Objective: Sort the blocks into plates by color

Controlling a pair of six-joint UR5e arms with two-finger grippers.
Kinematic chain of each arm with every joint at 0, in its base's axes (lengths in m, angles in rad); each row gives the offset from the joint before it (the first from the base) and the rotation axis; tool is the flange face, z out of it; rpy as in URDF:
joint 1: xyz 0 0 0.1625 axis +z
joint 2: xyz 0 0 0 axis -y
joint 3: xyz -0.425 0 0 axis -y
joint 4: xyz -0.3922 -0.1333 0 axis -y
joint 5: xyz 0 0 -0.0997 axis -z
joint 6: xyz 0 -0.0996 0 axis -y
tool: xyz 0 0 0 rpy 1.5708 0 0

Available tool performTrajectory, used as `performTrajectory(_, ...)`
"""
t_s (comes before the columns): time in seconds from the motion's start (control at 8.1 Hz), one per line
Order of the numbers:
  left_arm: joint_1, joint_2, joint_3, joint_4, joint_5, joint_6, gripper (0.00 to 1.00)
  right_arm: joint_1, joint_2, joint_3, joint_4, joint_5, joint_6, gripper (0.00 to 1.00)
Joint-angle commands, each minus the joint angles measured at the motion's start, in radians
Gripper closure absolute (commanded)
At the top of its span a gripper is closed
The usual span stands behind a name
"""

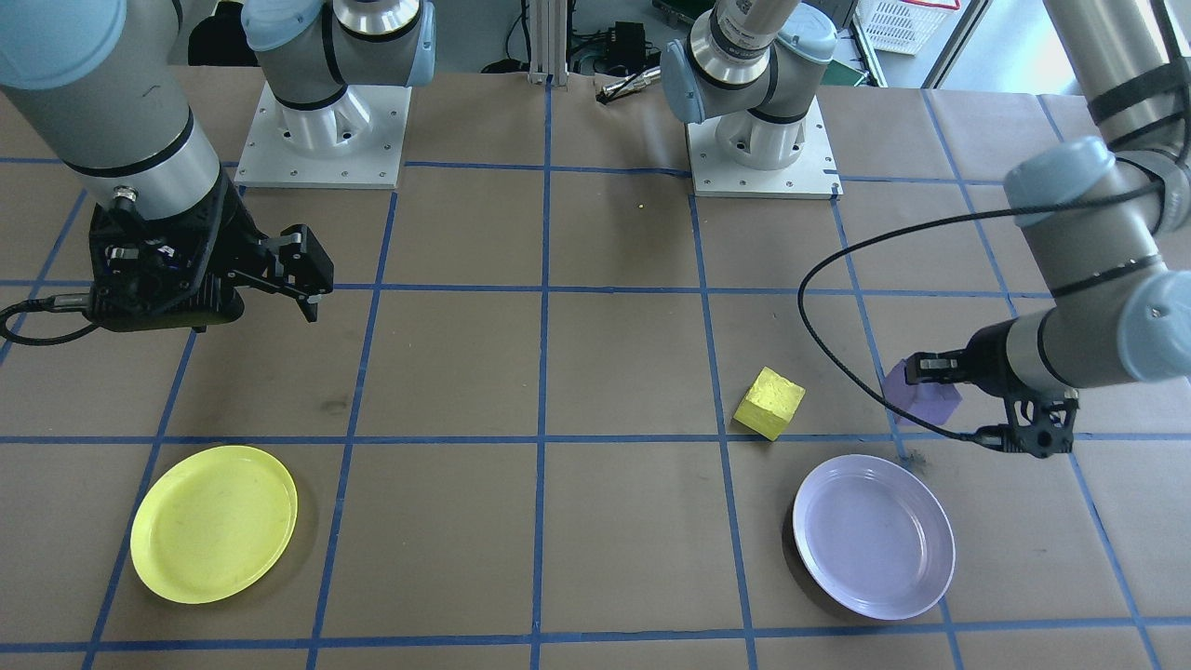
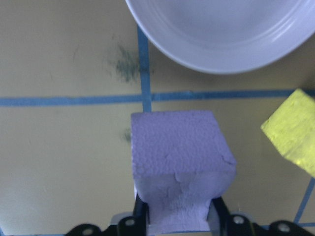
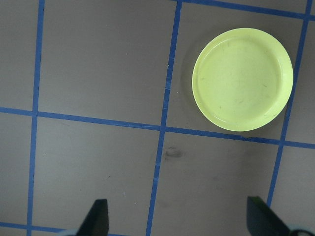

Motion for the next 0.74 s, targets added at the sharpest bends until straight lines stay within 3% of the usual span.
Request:
performTrajectory(0.0, -0.101, -0.153, 0.312, -0.160, -0.014, -0.146, 0.79, 0.000, -0.001, 0.000, 0.000, 0.000, 0.000, 0.00)
performTrajectory(0.12, -0.116, -0.180, 0.309, -0.045, -0.020, -0.150, 0.79, 0.000, -0.001, 0.000, 0.000, 0.000, 0.000, 0.00)
performTrajectory(0.25, -0.118, -0.216, 0.310, -0.009, -0.017, -0.136, 0.79, 0.000, -0.001, 0.000, 0.000, 0.000, 0.000, 0.00)
performTrajectory(0.49, -0.113, -0.226, 0.309, -0.007, -0.014, -0.127, 0.78, 0.000, 0.000, 0.000, 0.000, -0.002, 0.000, 0.00)
performTrajectory(0.62, -0.113, -0.238, 0.307, 0.007, -0.016, -0.128, 0.71, 0.000, 0.002, 0.000, 0.002, -0.002, 0.000, 0.00)
